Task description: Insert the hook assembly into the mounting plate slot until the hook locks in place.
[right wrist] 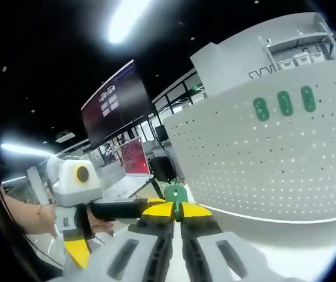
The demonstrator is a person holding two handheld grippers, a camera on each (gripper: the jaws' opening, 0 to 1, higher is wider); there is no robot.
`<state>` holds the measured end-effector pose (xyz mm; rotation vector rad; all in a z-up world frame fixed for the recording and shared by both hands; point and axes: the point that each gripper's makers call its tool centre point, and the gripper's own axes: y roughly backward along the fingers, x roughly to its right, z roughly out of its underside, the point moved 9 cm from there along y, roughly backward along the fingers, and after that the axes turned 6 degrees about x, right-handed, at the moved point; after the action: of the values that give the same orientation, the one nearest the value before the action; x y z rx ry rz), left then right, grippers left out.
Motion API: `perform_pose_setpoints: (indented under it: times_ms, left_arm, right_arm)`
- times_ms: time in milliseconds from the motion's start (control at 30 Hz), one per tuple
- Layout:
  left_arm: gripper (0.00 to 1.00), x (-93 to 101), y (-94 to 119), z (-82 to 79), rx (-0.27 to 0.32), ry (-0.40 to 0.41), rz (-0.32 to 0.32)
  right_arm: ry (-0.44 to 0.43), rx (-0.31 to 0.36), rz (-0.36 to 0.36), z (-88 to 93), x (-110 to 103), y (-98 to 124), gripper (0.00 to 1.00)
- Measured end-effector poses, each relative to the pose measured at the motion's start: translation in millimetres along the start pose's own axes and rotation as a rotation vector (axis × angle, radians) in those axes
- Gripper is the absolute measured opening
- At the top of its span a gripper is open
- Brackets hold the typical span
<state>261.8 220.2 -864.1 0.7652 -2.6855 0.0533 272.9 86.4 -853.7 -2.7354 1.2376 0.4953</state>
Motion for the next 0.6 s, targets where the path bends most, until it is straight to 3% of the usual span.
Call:
perform_pose_setpoints:
  times_ms: [133,333,433,500,600]
  left_arm:
    - [1.0,-2.3,1,-2.9,0.042,0.016,-0.013]
    - [1.0,-3.1,3,-2.0,0.037,0.03,-0.029]
    - [1.0,-4.3,6,-0.8,0.04,0.033,-0.035]
    - [1.0,-6.1,8,2.4,0.034,0.04,-0.042]
    - [1.0,-6.6,12,5.6,0.025,0.047,-0.054]
  right_arm:
    - [0.034,0.016,0.022,-2.2,2,0,0.0]
    - [0.107,0.068,0.085,-8.4,9,-3,0.0]
    - [0.141,0.13,0.118,-15.1,18,-4,0.0]
    - [0.123,0.137,0.134,-15.6,26,-5,0.0]
    - [0.192,0.156,0.186,-22.1,38,-6,0.0]
